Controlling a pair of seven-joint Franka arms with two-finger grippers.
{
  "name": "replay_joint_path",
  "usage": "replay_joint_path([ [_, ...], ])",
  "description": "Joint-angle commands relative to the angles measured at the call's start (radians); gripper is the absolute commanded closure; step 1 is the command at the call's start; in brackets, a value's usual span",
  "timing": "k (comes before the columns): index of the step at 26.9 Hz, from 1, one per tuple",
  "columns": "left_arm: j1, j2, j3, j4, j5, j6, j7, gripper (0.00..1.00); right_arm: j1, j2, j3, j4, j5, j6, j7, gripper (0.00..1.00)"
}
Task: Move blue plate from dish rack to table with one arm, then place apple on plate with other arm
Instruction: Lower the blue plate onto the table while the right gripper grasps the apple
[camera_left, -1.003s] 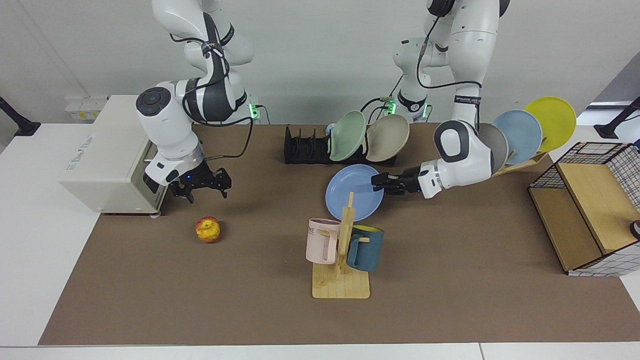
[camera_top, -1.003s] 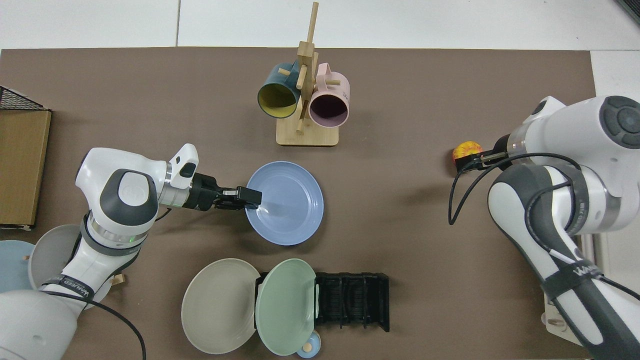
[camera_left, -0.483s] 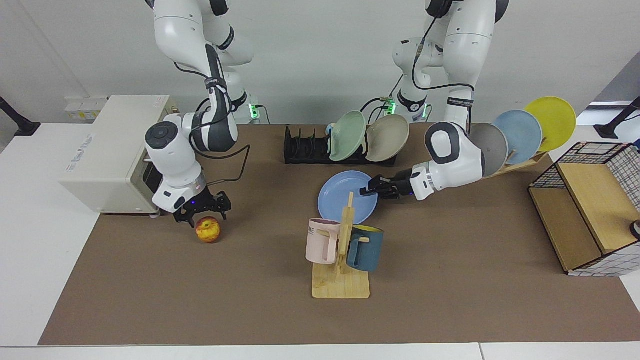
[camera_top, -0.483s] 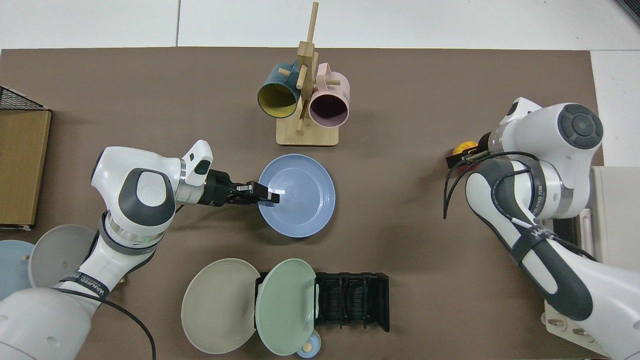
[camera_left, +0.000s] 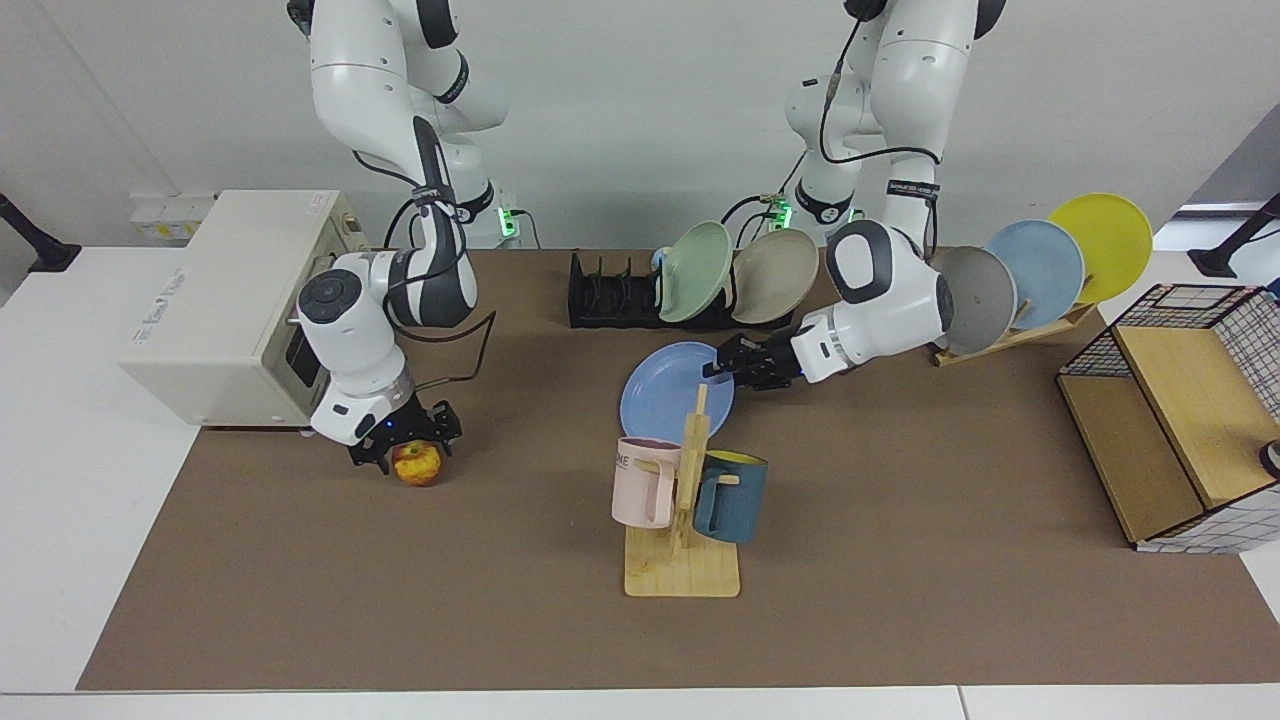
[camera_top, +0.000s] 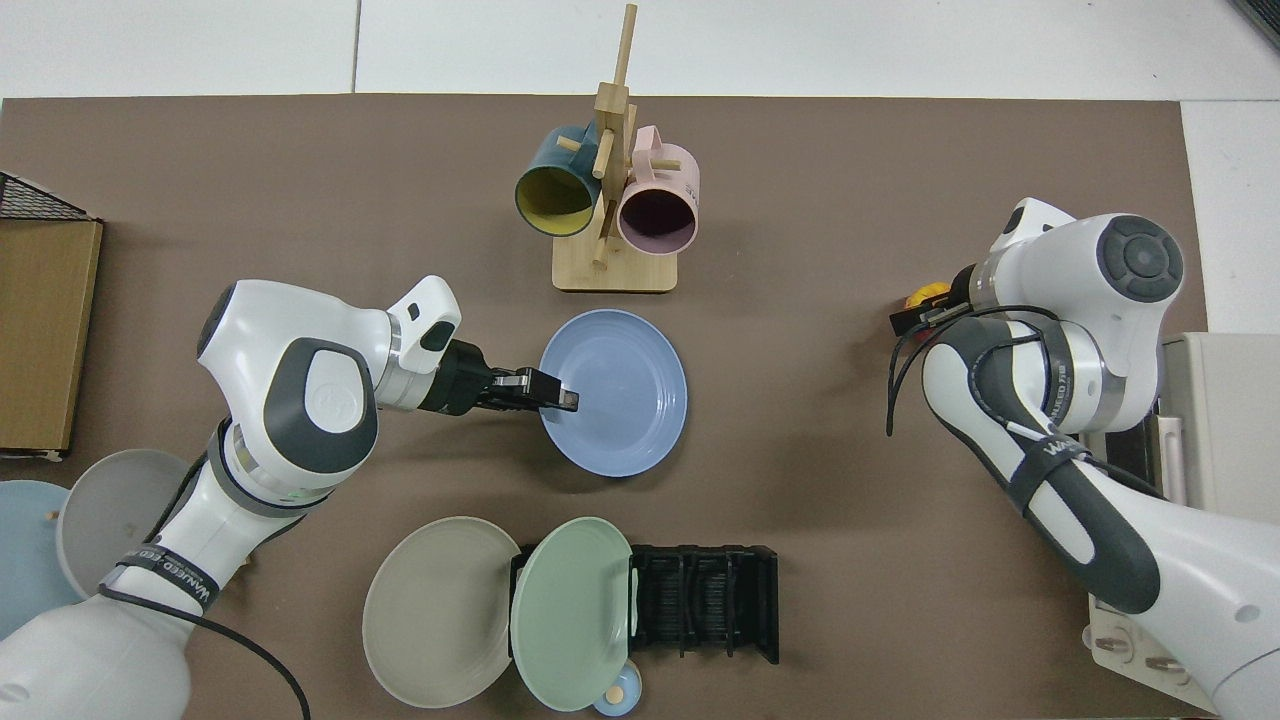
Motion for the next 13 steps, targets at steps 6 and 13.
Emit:
replay_joint_path([
  [6,-0.019,-0.049,-0.050,-0.008,0.186,0.046,-0.151,0.52,-0.016,0.036,0.005,0.043,0.012,0.020,-0.045,0.33],
  [13,-0.050,-0.049,-0.053,-0.014,0.283,0.116,-0.228,0.54,-0.012,0.036,0.007,0.048,0.020,0.011,-0.036,1.00],
])
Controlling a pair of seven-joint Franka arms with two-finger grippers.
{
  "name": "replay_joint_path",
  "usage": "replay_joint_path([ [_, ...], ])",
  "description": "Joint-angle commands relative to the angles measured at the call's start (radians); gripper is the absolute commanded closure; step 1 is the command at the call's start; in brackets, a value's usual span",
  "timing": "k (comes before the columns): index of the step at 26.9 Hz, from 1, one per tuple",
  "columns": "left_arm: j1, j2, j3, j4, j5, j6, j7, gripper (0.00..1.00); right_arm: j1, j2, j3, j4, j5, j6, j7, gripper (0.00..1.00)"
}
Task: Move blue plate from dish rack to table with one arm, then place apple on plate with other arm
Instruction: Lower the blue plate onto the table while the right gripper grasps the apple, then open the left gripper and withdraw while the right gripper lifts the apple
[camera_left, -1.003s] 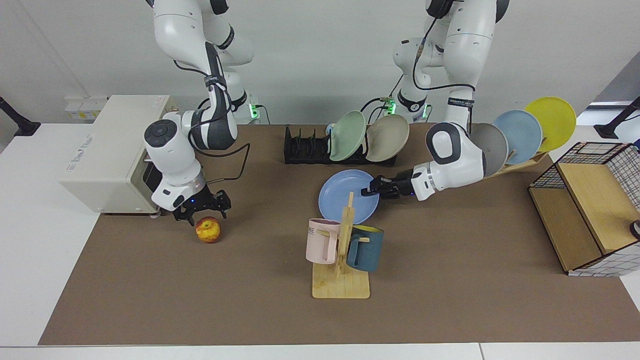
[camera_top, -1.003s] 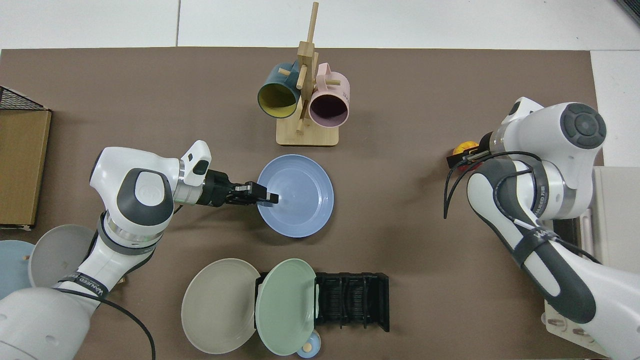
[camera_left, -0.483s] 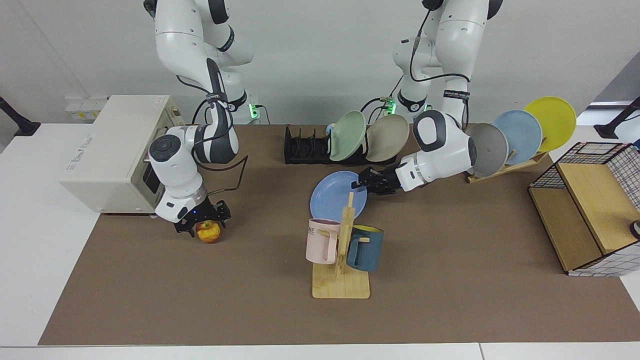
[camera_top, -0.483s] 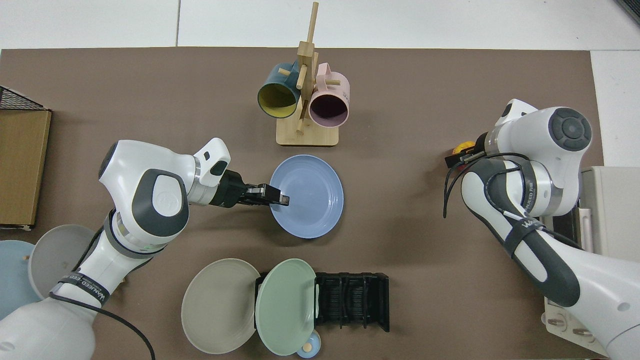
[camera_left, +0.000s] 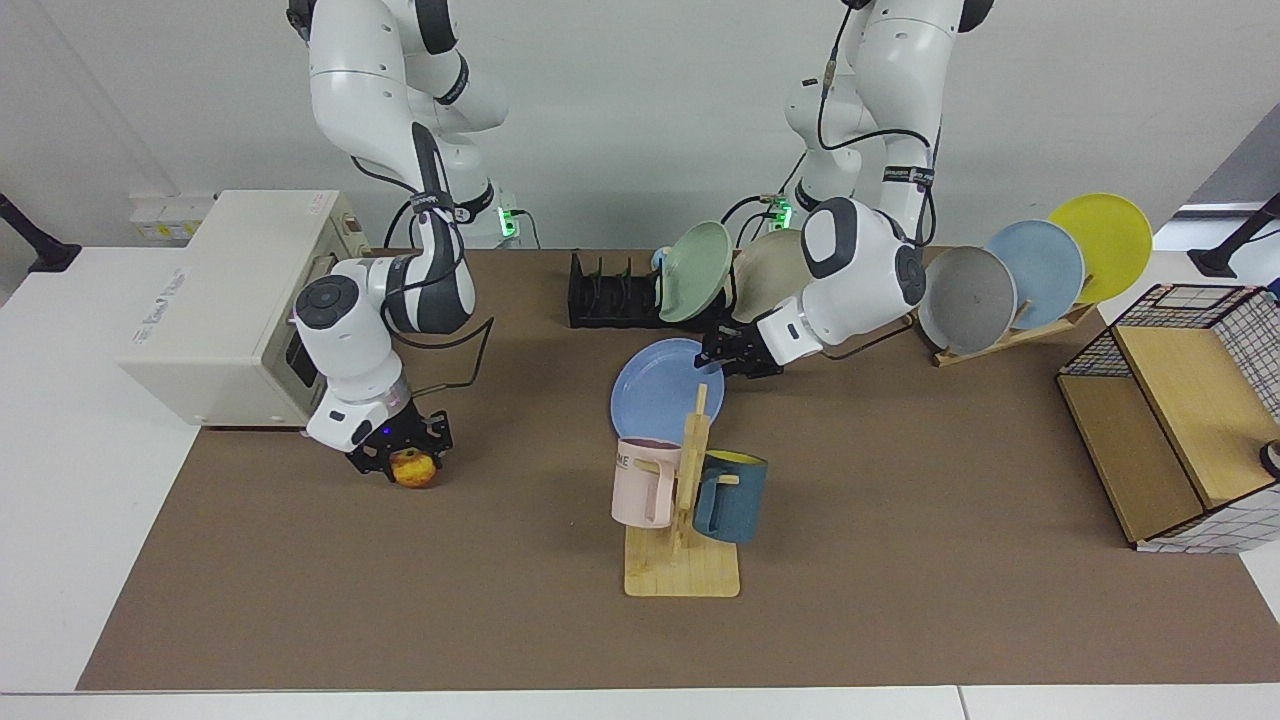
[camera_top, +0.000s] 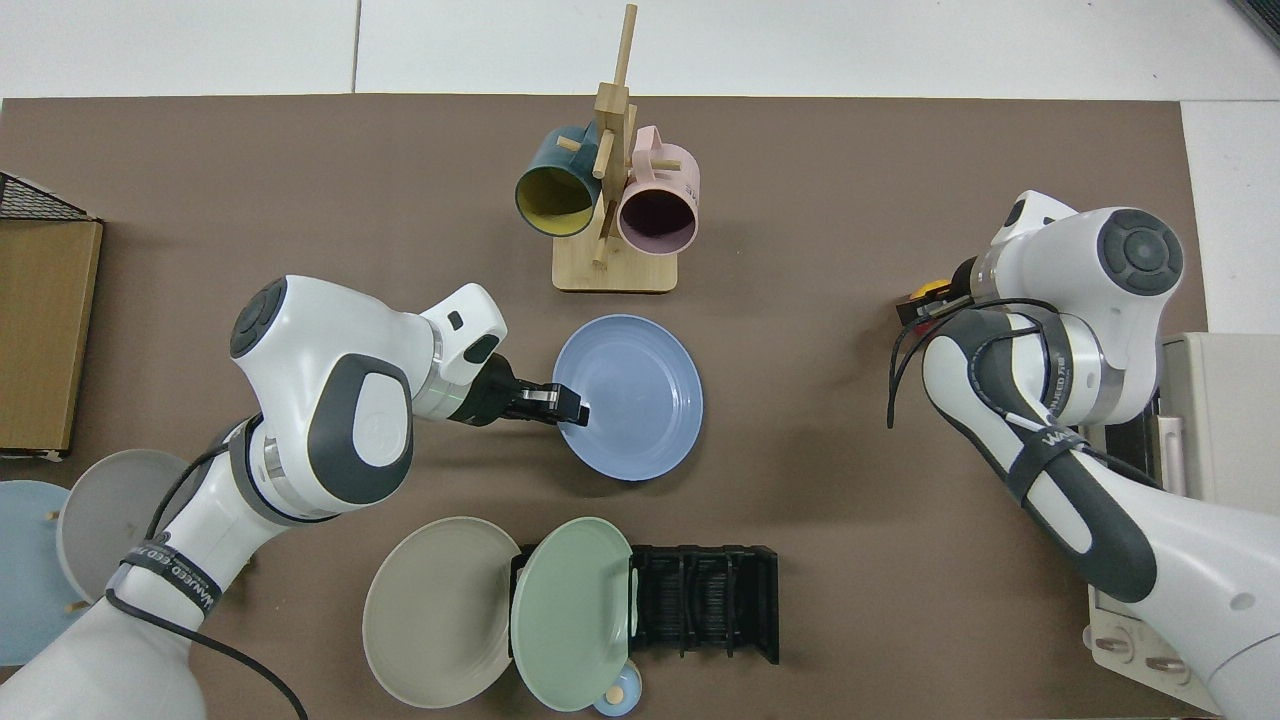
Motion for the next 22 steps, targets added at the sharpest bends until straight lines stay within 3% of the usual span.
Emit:
replay_joint_path([
  [1,-0.035,-0.013,0.002,-0.015,0.123,0.080,-0.097,0.54,-0.008,0.016,0.007,0.027,0.025,0.001,-0.024,1.00],
  [5,-0.037,-0.009,-0.005,-0.015,0.241,0.104,-0.165,0.54,0.014,-0.002,0.006,0.074,0.037,-0.077,0.000,1.00],
  [11,-0.035,-0.018,-0.011,0.026,0.286,0.065,-0.204,0.52,0.035,-0.070,0.004,0.125,0.029,-0.166,0.091,1.00],
  [18,-0.026,-0.033,0.002,0.279,0.641,-0.260,-0.342,0.52,0.092,-0.162,0.006,0.119,0.025,-0.290,0.184,1.00],
  [22,-0.025,-0.050,0.025,0.420,0.700,-0.446,-0.347,0.51,0.155,-0.188,0.006,0.113,0.015,-0.335,0.296,1.00],
])
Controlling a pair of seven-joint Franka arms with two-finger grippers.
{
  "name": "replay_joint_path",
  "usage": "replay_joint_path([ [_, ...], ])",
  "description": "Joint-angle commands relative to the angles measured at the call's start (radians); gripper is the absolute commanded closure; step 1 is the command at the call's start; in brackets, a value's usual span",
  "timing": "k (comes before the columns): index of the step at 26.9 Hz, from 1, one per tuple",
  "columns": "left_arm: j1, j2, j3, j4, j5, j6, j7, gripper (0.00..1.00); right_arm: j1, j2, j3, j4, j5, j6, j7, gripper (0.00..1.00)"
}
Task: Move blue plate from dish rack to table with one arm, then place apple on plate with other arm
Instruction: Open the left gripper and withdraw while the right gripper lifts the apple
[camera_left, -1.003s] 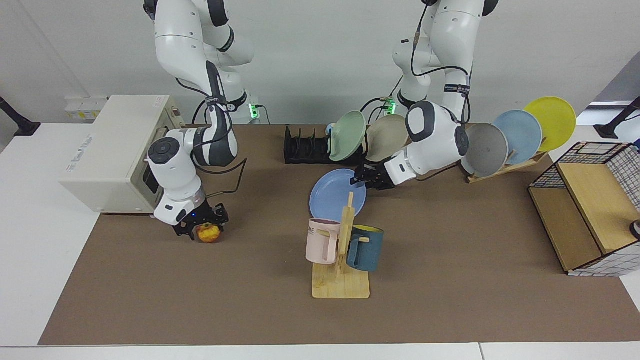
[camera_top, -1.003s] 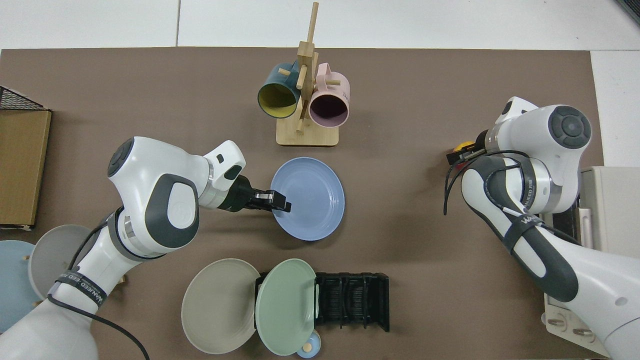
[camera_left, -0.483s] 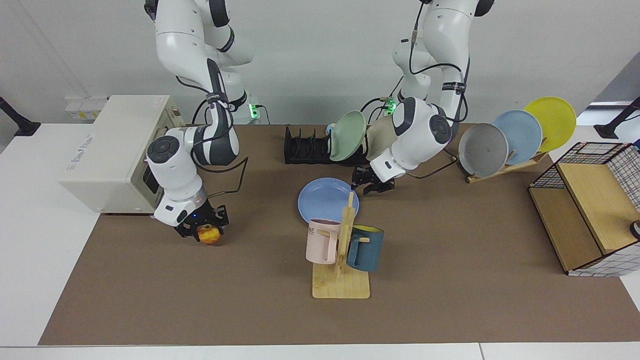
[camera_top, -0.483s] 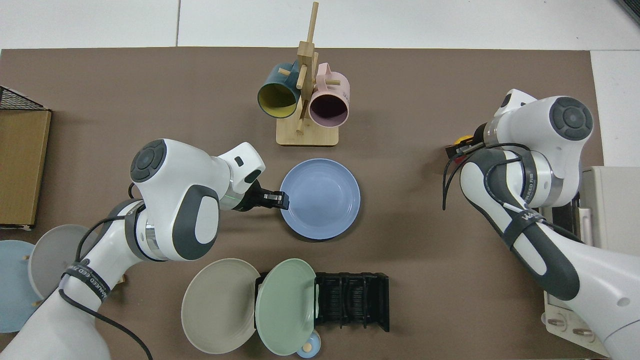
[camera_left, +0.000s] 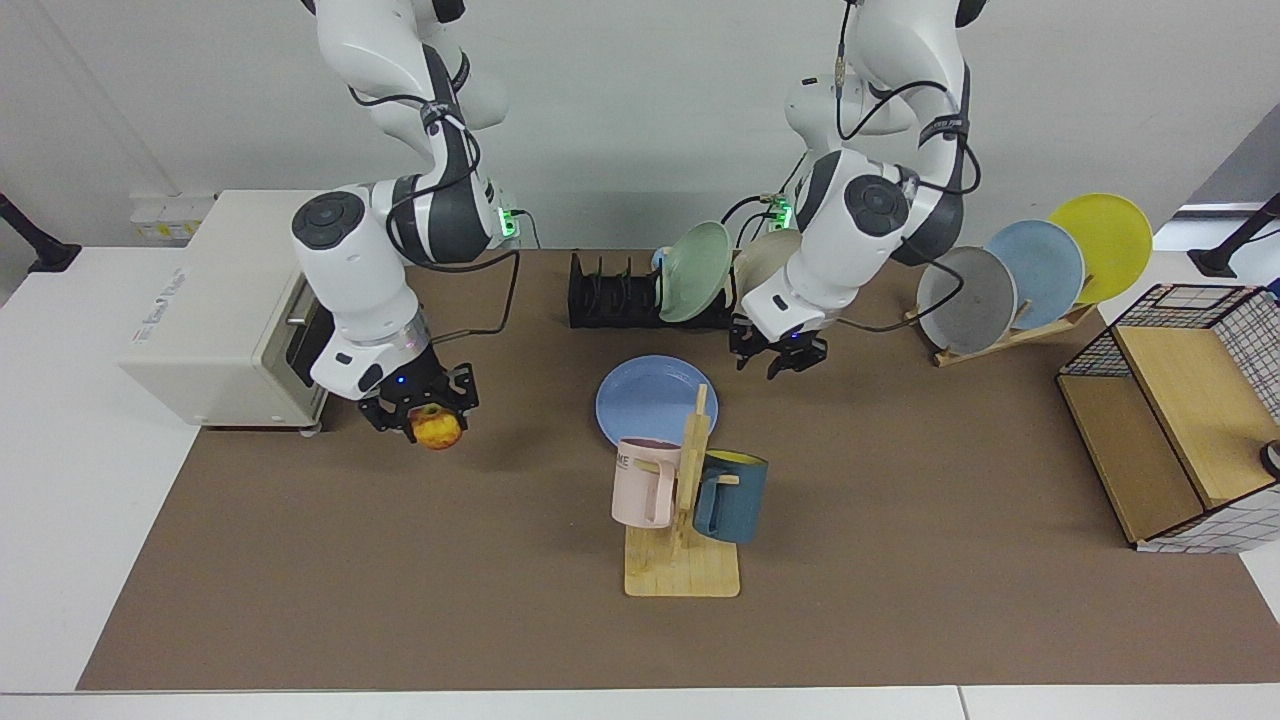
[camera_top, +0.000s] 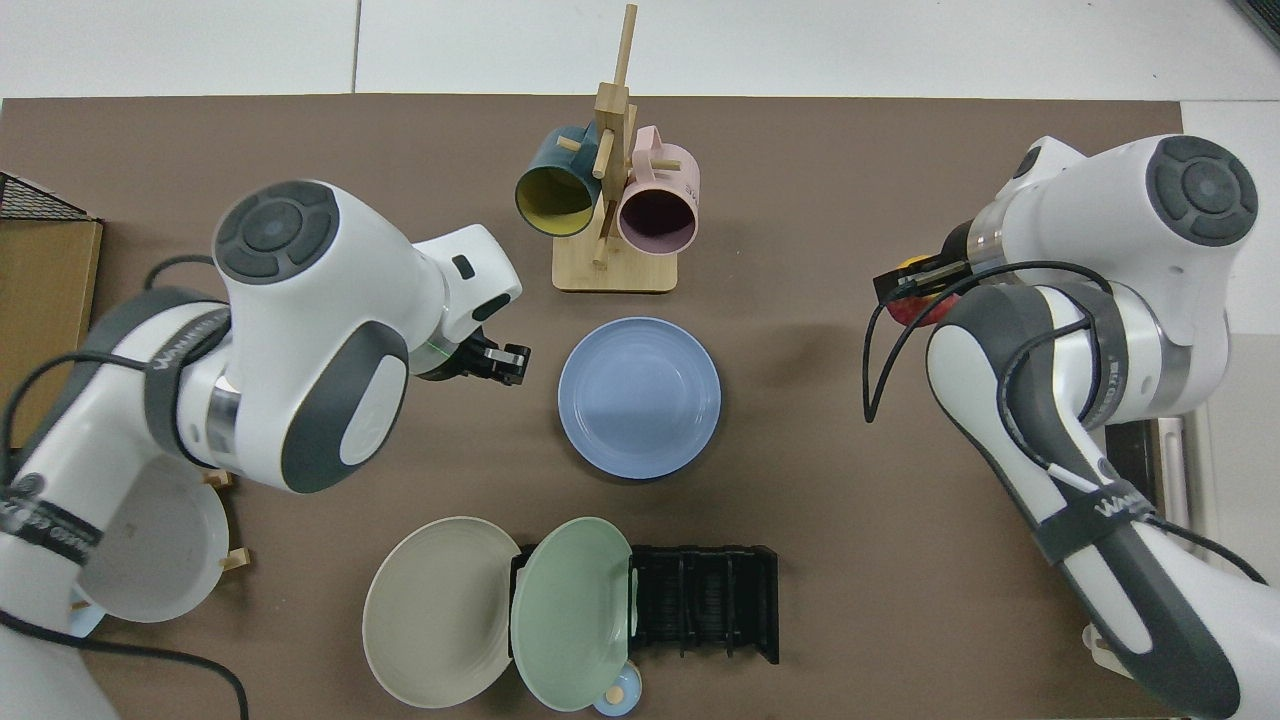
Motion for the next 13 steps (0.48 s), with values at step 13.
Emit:
replay_joint_path([
  [13,-0.009,-0.162,0.127,0.191,0.089,-0.340,-0.012,0.41,0.310,-0.018,0.001,-0.024,-0.007,0.019,0.455,1.00],
])
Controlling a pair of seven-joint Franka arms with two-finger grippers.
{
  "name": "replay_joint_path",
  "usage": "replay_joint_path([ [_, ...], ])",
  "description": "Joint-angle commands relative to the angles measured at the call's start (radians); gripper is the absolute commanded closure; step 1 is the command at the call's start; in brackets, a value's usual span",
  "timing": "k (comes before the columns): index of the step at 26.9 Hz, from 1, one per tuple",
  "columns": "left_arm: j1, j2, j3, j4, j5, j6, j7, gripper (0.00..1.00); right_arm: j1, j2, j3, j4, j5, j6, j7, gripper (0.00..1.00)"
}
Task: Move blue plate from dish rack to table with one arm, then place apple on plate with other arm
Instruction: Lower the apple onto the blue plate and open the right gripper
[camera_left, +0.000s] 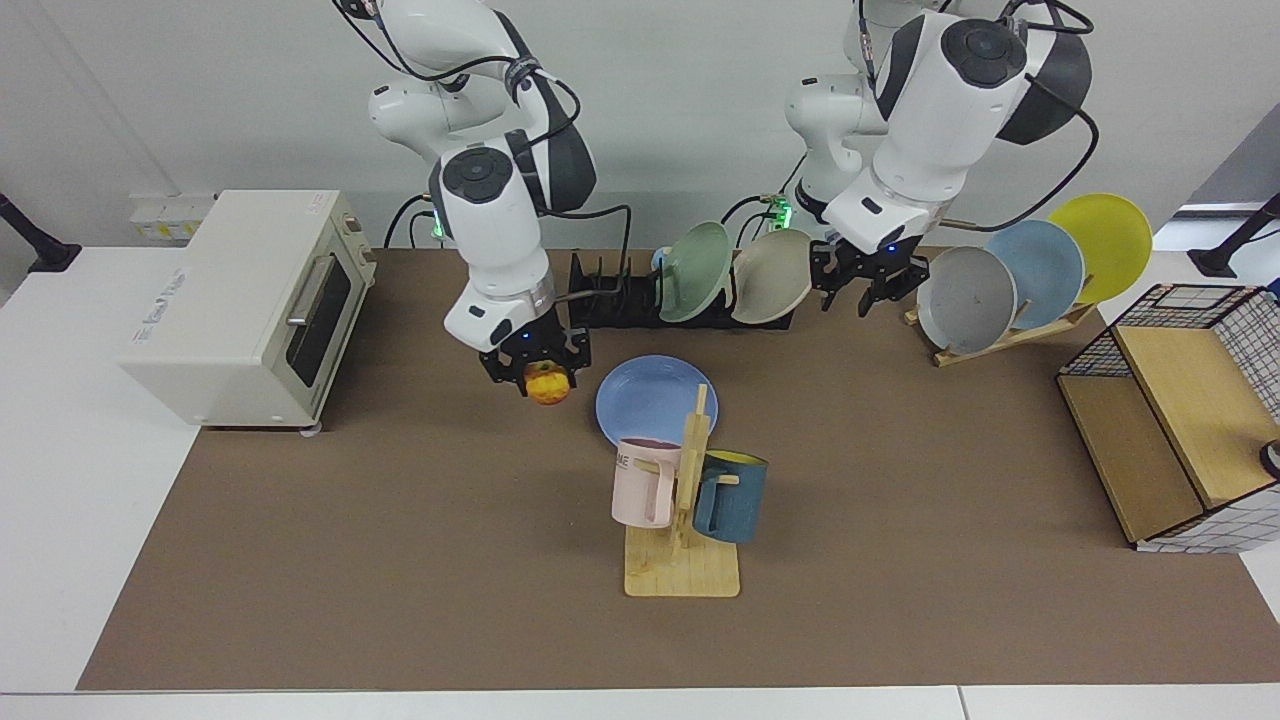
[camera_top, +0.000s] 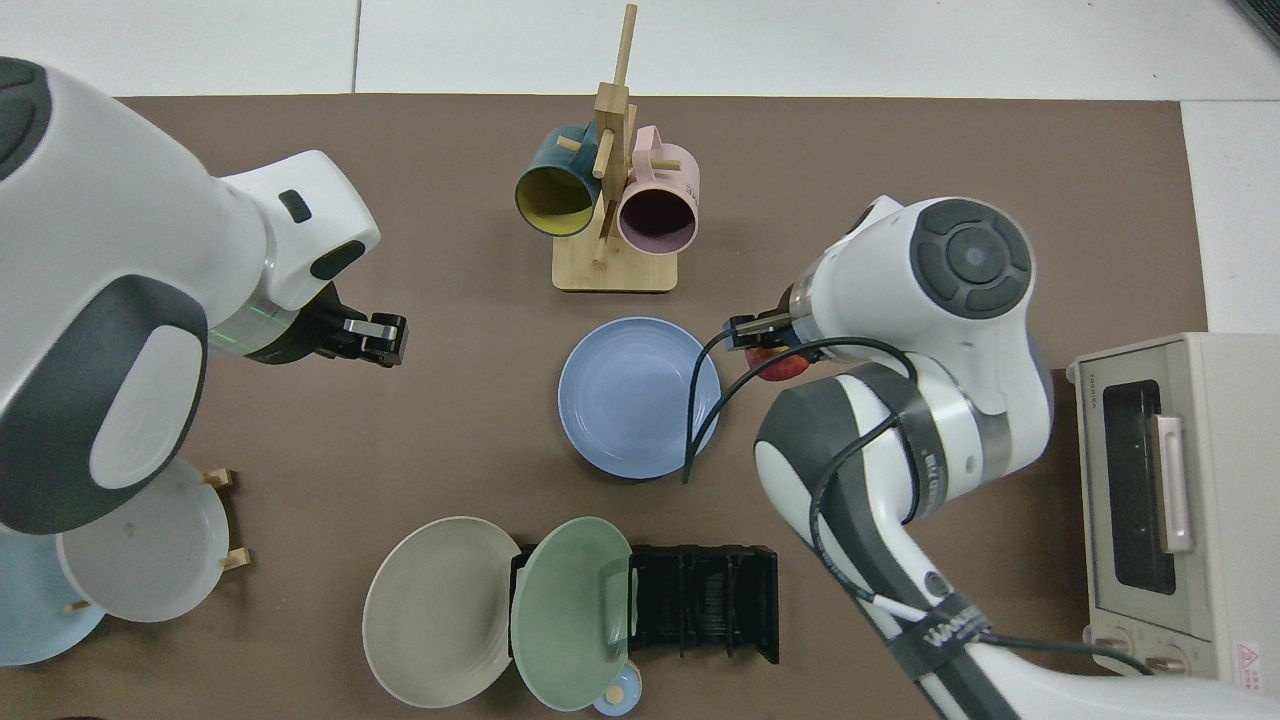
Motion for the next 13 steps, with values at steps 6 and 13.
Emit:
replay_joint_path([
  [6,-0.007,-0.096,0.105,-0.044,0.046,-0.069,0.110,0.26,0.160,0.057,-0.003,-0.015,-0.006,0.085,0.169,1.00],
  [13,0.009,-0.119,0.106,-0.061,0.035,-0.071,0.112,0.00,0.206,0.134,-0.003,-0.057,-0.003,0.252,0.240,1.00],
])
